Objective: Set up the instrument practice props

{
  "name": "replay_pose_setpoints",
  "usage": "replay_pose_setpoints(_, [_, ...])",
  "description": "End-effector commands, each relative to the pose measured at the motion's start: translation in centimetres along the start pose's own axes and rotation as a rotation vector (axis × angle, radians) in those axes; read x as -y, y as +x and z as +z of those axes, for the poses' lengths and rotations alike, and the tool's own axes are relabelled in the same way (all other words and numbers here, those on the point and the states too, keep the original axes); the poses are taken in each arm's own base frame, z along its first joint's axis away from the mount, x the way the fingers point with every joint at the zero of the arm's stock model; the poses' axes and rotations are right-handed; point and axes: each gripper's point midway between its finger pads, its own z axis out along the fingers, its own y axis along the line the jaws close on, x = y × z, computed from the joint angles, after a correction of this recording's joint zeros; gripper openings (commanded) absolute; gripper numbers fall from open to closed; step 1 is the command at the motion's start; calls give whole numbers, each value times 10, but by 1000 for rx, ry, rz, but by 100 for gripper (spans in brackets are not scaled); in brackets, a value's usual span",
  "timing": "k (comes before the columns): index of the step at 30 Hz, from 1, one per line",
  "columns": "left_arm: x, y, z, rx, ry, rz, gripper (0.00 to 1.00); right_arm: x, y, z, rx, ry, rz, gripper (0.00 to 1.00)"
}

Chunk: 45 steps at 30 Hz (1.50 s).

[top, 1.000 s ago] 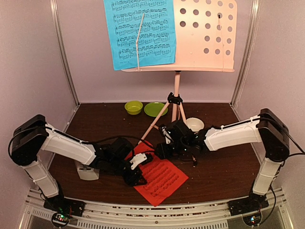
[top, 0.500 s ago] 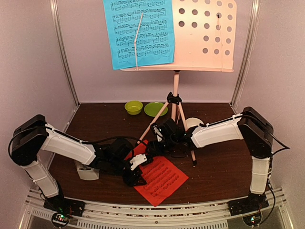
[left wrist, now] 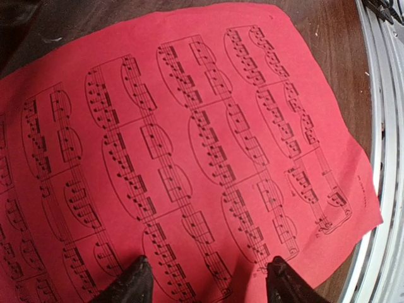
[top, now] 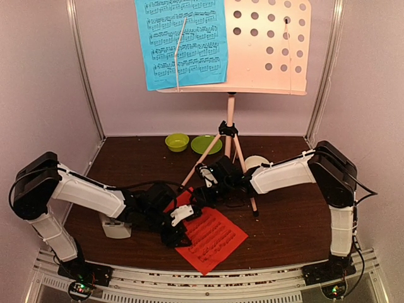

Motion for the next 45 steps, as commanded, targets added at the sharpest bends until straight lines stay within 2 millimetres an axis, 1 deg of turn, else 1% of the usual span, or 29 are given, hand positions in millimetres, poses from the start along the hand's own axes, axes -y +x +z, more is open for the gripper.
replay_pose_setpoints(1, [-4,-17,-25,62,-60,-2,67,-22,-23,-28,87,-64,-40,73])
replay_pose_setpoints(4, [-7,-47,-59,163,-137,2,71,-34,-30,-50,107,-67,-58,72])
replay_pose_setpoints(5, [-10,-55,-70,187,-173,-7,72,-38,-36,-61,121,-65,-62,71])
replay_pose_setpoints(6, [-13,-60,-79,201,-199,-24,73,-40,-39,-69,128,-58,-57,70])
replay_pose_setpoints(7, [-17,-63,-87,206,-231,-50,74,-38,-37,-76,126,-46,-42,68])
replay_pose_setpoints(9, [-24,-54,-93,178,-280,-135,74,-35,-31,-88,130,-40,2,66])
replay_pose_setpoints(11, [-30,-40,-93,144,-312,-228,75,-33,-21,-95,113,-43,40,65])
replay_pose_setpoints(15, [-42,-11,-91,109,-373,-441,75,-26,7,-108,38,-17,78,65])
replay_pose_setpoints(17, [-47,-3,-90,115,-383,-546,77,-24,22,-113,12,-11,87,64])
replay_pose_setpoints(19, [-49,0,-89,127,-389,-612,78,-20,37,-115,-14,1,91,63])
replay_pose_setpoints(21, [-57,3,-89,127,-406,-665,81,-14,52,-115,-44,17,99,61])
replay_pose_setpoints(23, [-68,13,-86,105,-409,-748,81,-10,66,-113,-70,26,108,59])
replay_pose_setpoints(25, [-79,25,-85,82,-402,-844,81,-9,79,-110,-95,33,104,56])
replay_pose_setpoints(27, [-84,30,-86,69,-396,-891,81,-8,89,-105,-122,42,97,54])
replay_pose_setpoints(32, [-86,29,-81,47,-388,-971,82,-12,109,-92,-174,55,83,51])
replay_pose_setpoints(38, [-89,45,-69,-8,-420,-1065,82,-15,126,-81,-215,62,66,51])
replay_pose_setpoints(40, [-91,44,-64,-5,-418,-1071,82,-14,134,-74,-232,66,55,51])
replay_pose_setpoints(45, [-93,26,-54,70,-352,-1057,80,-11,151,-63,-262,61,84,47])
